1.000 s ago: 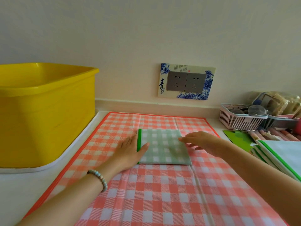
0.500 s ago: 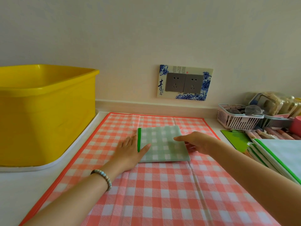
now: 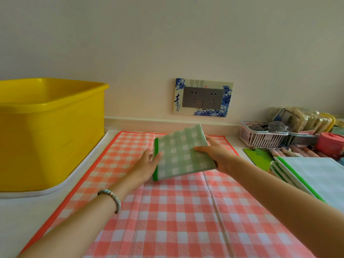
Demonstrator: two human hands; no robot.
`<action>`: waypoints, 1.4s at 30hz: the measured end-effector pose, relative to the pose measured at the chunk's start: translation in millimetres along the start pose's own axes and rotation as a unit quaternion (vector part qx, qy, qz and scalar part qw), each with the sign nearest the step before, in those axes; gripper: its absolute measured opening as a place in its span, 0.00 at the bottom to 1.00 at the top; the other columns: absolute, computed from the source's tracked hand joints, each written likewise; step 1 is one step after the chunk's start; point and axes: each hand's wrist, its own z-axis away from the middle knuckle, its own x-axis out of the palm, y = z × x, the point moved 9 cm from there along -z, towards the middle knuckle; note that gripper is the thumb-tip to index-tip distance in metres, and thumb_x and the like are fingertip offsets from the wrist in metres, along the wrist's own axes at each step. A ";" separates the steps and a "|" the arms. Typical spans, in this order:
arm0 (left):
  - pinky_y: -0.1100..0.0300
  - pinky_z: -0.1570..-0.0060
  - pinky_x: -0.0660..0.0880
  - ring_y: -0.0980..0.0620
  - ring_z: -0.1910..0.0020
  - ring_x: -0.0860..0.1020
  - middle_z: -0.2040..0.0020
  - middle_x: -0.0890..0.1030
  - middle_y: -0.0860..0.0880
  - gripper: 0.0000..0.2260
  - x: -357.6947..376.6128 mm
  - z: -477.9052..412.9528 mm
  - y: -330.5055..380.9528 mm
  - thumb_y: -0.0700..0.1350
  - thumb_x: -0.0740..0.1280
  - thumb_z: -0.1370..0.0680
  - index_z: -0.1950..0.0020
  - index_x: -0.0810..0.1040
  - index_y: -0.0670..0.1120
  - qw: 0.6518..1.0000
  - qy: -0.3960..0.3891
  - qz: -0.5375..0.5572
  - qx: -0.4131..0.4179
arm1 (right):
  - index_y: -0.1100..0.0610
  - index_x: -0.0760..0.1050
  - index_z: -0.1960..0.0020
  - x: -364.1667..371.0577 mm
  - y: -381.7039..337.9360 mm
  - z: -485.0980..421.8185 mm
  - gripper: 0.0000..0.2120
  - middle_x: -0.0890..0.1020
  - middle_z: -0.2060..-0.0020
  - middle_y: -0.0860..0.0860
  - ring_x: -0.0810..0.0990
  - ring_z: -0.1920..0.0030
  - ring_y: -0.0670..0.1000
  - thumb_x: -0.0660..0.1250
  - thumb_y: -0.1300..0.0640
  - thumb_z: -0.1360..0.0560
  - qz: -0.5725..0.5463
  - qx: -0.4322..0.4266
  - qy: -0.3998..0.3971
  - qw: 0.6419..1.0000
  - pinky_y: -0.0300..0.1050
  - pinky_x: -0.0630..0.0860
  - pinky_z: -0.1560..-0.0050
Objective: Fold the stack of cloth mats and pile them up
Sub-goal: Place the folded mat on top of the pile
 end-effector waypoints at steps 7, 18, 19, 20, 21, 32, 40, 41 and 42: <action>0.59 0.60 0.75 0.50 0.53 0.81 0.49 0.83 0.46 0.12 22.8 8.6 54.6 0.51 0.65 0.22 0.46 0.79 0.44 0.931 -0.050 0.347 -0.100 | 0.51 0.66 0.32 -46.8 -36.8 38.6 0.24 0.78 0.42 0.56 0.81 0.50 0.56 0.67 0.64 0.25 -0.009 -0.065 -0.010 0.998 0.48 0.81 0.63; 0.66 0.74 0.75 0.56 0.71 0.81 0.65 0.83 0.49 0.03 110.2 19.5 163.1 0.42 0.66 0.22 0.54 0.79 0.44 0.905 -0.105 0.410 -0.052 | 0.48 0.74 0.43 -185.0 -59.1 102.7 0.15 0.83 0.51 0.51 0.83 0.58 0.51 0.69 0.60 0.27 0.065 -0.059 0.055 0.995 0.43 0.80 0.68; 0.66 0.74 0.75 0.56 0.71 0.81 0.65 0.83 0.50 0.03 120.7 21.1 172.6 0.42 0.66 0.22 0.54 0.79 0.44 0.901 -0.116 0.415 -0.047 | 0.48 0.75 0.44 -197.7 -59.8 107.9 0.13 0.83 0.51 0.51 0.83 0.57 0.51 0.69 0.60 0.27 0.073 -0.056 0.059 0.994 0.44 0.80 0.66; 0.66 0.74 0.75 0.56 0.71 0.81 0.66 0.83 0.50 0.04 131.1 23.0 181.6 0.42 0.66 0.22 0.54 0.79 0.44 0.897 -0.126 0.420 -0.043 | 0.49 0.75 0.44 -210.4 -60.2 113.1 0.13 0.83 0.51 0.51 0.83 0.57 0.51 0.69 0.60 0.27 0.078 -0.053 0.065 0.993 0.44 0.80 0.65; 0.66 0.73 0.76 0.56 0.70 0.82 0.66 0.83 0.50 0.04 141.5 24.8 189.8 0.42 0.66 0.22 0.53 0.79 0.44 0.894 -0.137 0.425 -0.038 | 0.49 0.76 0.44 -223.8 -59.9 118.1 0.13 0.83 0.52 0.51 0.83 0.56 0.52 0.69 0.60 0.27 0.078 -0.048 0.075 0.993 0.45 0.81 0.64; 0.63 0.67 0.80 0.53 0.66 0.82 0.59 0.83 0.46 0.04 245.8 44.3 239.1 0.39 0.65 0.22 0.51 0.79 0.41 0.885 -0.230 0.401 -0.055 | 0.50 0.75 0.42 -335.8 -20.8 161.6 0.15 0.81 0.50 0.55 0.81 0.57 0.54 0.68 0.61 0.27 0.086 0.049 0.162 0.982 0.47 0.81 0.62; 0.64 0.68 0.79 0.53 0.62 0.83 0.52 0.83 0.43 0.10 275.4 37.7 220.4 0.38 0.70 0.25 0.45 0.78 0.38 0.913 -0.200 0.349 -0.063 | 0.51 0.74 0.36 -361.8 22.0 158.2 0.22 0.79 0.43 0.56 0.78 0.43 0.57 0.72 0.56 0.29 0.118 0.101 0.185 0.970 0.55 0.74 0.38; 0.64 0.69 0.78 0.53 0.63 0.83 0.53 0.83 0.43 0.10 275.9 36.0 217.1 0.38 0.70 0.25 0.45 0.78 0.38 0.915 -0.193 0.347 -0.065 | 0.50 0.74 0.36 -362.6 24.1 156.9 0.23 0.78 0.42 0.55 0.77 0.42 0.58 0.72 0.54 0.30 0.129 0.105 0.185 0.968 0.55 0.73 0.37; 0.64 0.70 0.78 0.54 0.65 0.82 0.54 0.83 0.44 0.10 276.1 34.7 214.2 0.38 0.70 0.26 0.46 0.77 0.38 0.917 -0.189 0.345 -0.067 | 0.50 0.74 0.36 -363.3 25.8 155.2 0.23 0.78 0.41 0.55 0.76 0.41 0.57 0.73 0.54 0.30 0.138 0.107 0.185 0.967 0.55 0.72 0.36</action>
